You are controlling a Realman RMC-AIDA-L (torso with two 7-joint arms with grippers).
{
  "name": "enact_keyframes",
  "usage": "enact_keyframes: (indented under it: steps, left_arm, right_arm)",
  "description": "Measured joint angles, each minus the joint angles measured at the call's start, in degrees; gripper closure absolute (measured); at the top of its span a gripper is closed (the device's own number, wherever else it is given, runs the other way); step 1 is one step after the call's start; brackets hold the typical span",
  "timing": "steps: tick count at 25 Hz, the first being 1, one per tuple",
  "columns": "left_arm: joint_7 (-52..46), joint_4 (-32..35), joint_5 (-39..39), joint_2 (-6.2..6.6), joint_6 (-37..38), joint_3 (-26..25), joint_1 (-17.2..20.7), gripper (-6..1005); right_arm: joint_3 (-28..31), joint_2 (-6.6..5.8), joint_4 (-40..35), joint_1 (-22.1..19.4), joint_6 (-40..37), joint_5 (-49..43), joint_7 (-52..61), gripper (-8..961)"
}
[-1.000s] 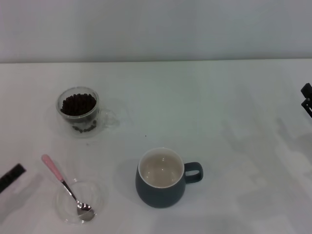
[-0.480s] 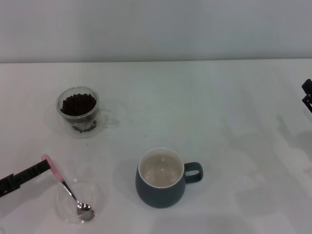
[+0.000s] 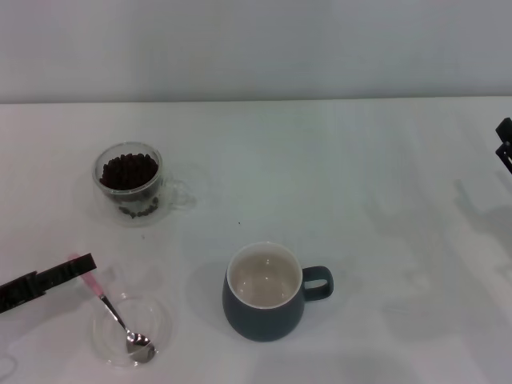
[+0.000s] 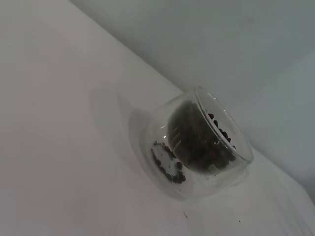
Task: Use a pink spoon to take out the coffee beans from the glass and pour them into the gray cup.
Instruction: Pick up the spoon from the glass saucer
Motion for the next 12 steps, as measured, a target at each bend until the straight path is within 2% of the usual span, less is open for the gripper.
enact_keyframes:
  steps: [12]
  left_arm:
    - [-4.36,-0.42,-0.92,-0.73,3.02,-0.49,-0.1,154]
  right_arm:
    - [1.62,0.0,-0.79,1.06,2.1,0.1,-0.03,137]
